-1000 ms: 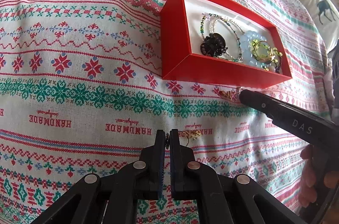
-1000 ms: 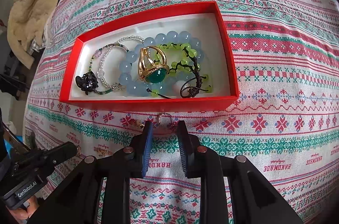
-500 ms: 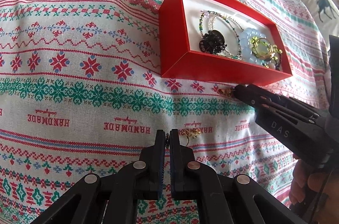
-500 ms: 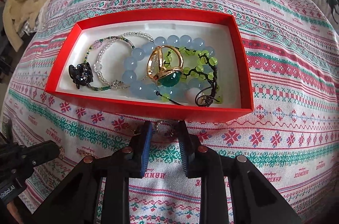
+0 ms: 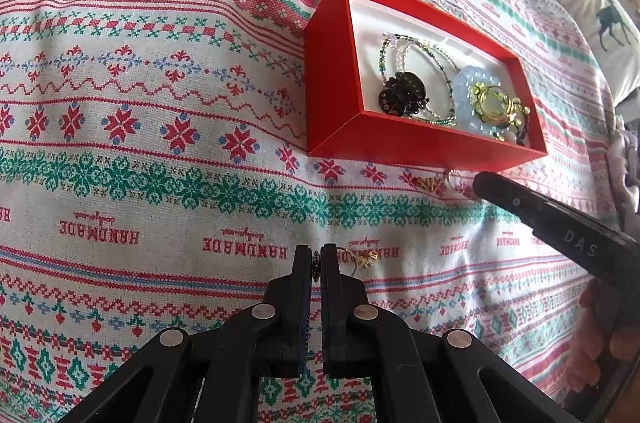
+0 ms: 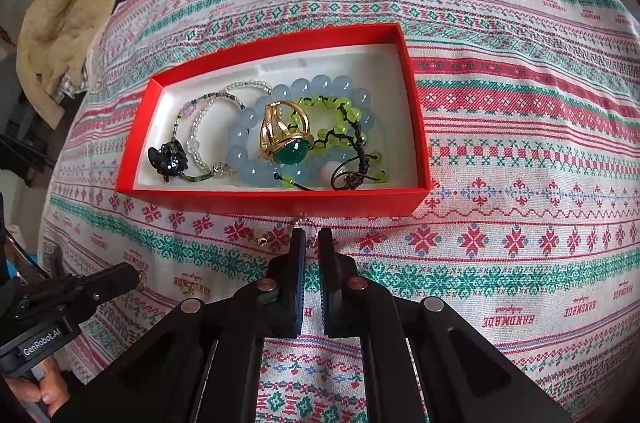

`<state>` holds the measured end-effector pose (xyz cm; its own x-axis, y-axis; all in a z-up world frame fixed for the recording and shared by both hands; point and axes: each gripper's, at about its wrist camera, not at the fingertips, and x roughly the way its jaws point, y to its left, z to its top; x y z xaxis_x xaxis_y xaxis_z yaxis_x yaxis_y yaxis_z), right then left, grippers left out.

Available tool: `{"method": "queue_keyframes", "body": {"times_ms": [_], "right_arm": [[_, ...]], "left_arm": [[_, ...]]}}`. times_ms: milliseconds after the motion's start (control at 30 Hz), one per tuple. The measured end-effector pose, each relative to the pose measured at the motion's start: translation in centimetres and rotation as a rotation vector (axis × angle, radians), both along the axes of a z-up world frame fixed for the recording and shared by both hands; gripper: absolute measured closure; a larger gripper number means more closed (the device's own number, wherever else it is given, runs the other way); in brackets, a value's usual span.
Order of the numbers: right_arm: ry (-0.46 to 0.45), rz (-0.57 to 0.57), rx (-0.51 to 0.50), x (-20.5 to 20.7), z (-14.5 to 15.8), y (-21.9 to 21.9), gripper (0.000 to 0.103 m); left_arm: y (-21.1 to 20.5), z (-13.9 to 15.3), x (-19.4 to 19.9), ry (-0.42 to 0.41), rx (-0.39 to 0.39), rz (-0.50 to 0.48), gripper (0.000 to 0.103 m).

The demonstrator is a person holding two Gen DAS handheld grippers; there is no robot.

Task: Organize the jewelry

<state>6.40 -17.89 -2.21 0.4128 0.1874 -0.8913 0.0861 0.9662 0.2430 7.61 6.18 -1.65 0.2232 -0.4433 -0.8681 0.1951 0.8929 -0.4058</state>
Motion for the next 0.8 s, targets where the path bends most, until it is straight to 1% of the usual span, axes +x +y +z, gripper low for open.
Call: {"method": "queue_keyframes", "body": {"times_ms": [33, 67, 100, 133, 167, 200, 400, 533, 567, 600, 633, 667, 800], "right_arm": [[0.002, -0.007, 0.012, 0.0, 0.1, -0.2, 0.094], [0.008, -0.013, 0.017, 0.1, 0.0, -0.4, 0.089], [0.012, -0.016, 0.018, 0.1, 0.0, -0.5, 0.078], [0.011, -0.017, 0.016, 0.1, -0.1, -0.5, 0.073], [0.011, -0.019, 0.013, 0.1, -0.2, -0.5, 0.065], [0.012, -0.018, 0.012, 0.2, -0.3, -0.3, 0.062], [0.016, -0.011, -0.055, 1.4, -1.5, 1.3, 0.062], [-0.008, 0.024, -0.17, 1.5, -1.9, 2.9, 0.063], [-0.011, 0.032, -0.194, 1.5, -1.9, 3.1, 0.066], [-0.013, 0.039, -0.207, 1.5, -1.9, 3.2, 0.073], [-0.013, 0.047, -0.203, 1.5, -2.0, 3.2, 0.078], [-0.009, 0.05, -0.194, 1.5, -2.0, 3.1, 0.087], [0.006, 0.039, -0.127, 1.1, -1.8, 2.0, 0.089]], "left_arm": [[0.0, 0.0, 0.0, 0.0, 0.001, 0.0, 0.103], [0.0, 0.0, 0.0, 0.0, 0.003, 0.0, 0.103], [0.1, -0.1, 0.0, 0.001, 0.004, -0.001, 0.103], [-0.1, -0.1, 0.1, 0.001, 0.007, -0.002, 0.103], [-0.1, -0.2, 0.2, 0.002, 0.008, -0.002, 0.103], [-0.1, -0.2, 0.2, 0.003, 0.01, -0.002, 0.103], [-0.8, -0.4, 0.0, 0.003, 0.016, -0.008, 0.103], [-1.0, -0.7, 0.0, 0.006, 0.021, -0.008, 0.103], [-1.1, -0.7, 0.0, 0.006, 0.02, -0.007, 0.103], [-1.2, -0.7, 0.0, 0.005, 0.02, -0.006, 0.103], [-1.2, -0.6, 0.0, 0.005, 0.018, -0.006, 0.103], [-1.2, -0.6, 0.0, 0.004, 0.017, -0.006, 0.103], [-1.2, -0.4, 0.3, 0.001, 0.011, -0.009, 0.103]]}}
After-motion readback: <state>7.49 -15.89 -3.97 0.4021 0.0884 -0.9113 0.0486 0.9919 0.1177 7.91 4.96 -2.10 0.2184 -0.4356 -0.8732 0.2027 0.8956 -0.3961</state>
